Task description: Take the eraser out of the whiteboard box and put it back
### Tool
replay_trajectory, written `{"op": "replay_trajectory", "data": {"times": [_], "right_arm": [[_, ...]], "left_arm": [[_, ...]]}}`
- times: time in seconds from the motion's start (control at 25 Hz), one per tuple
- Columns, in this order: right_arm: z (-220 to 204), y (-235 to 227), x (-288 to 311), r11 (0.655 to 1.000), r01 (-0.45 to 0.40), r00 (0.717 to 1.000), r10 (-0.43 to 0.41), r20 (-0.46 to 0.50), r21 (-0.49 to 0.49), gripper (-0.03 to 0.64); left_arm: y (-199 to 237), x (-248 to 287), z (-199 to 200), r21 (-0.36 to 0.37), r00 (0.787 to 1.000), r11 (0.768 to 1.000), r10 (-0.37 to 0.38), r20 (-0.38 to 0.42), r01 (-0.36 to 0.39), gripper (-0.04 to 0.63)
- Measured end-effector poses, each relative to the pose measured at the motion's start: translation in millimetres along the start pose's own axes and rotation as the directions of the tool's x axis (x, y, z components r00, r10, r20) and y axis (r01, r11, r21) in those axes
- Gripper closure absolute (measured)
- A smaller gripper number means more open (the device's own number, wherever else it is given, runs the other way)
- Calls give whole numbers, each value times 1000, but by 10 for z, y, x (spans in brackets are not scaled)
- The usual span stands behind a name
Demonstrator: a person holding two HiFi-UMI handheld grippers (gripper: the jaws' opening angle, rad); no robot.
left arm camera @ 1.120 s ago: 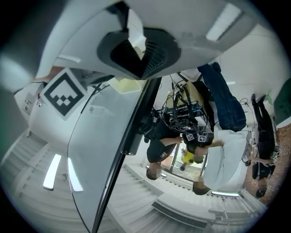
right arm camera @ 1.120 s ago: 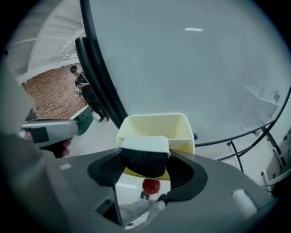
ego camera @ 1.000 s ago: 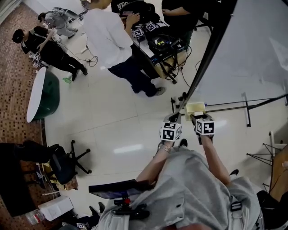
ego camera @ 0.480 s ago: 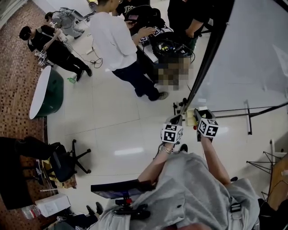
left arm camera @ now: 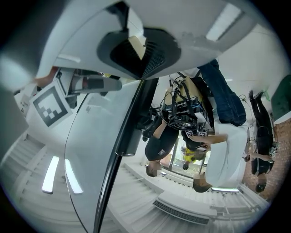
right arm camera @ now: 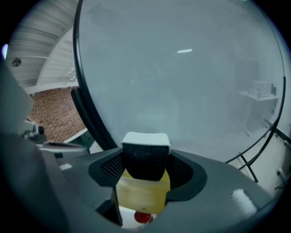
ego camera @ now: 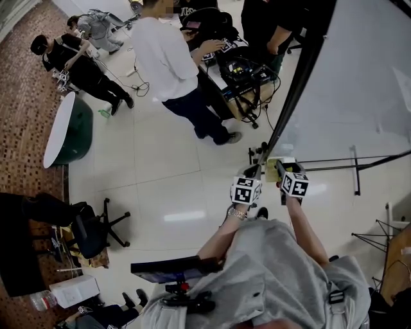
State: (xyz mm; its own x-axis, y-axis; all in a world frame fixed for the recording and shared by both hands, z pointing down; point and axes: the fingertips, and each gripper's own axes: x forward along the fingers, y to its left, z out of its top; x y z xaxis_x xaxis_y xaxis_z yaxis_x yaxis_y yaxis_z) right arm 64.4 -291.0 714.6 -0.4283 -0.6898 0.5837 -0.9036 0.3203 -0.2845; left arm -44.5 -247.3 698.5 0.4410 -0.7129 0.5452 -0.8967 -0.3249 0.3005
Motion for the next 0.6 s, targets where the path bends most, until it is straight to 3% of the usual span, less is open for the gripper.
{"op": "replay_trajectory", "data": {"times": [0.08,0.24,0.6], "right_arm": [[-226,-4,53,1000,-4,996,2,-94,-20,342],[-350,10,106,998,-29,986,18,-166,-63,342],[-492,97,-221,1000,15,989,-18,-145,-23,361]], "left_arm": [[-6,6,-5,3,1000,1000,-1,-2,1,592],[-3,36,-22,5,1000,1000,-7,-5,7,592],[-190,-26,-230,-8,997,998,-67,-29,66,592]]}}
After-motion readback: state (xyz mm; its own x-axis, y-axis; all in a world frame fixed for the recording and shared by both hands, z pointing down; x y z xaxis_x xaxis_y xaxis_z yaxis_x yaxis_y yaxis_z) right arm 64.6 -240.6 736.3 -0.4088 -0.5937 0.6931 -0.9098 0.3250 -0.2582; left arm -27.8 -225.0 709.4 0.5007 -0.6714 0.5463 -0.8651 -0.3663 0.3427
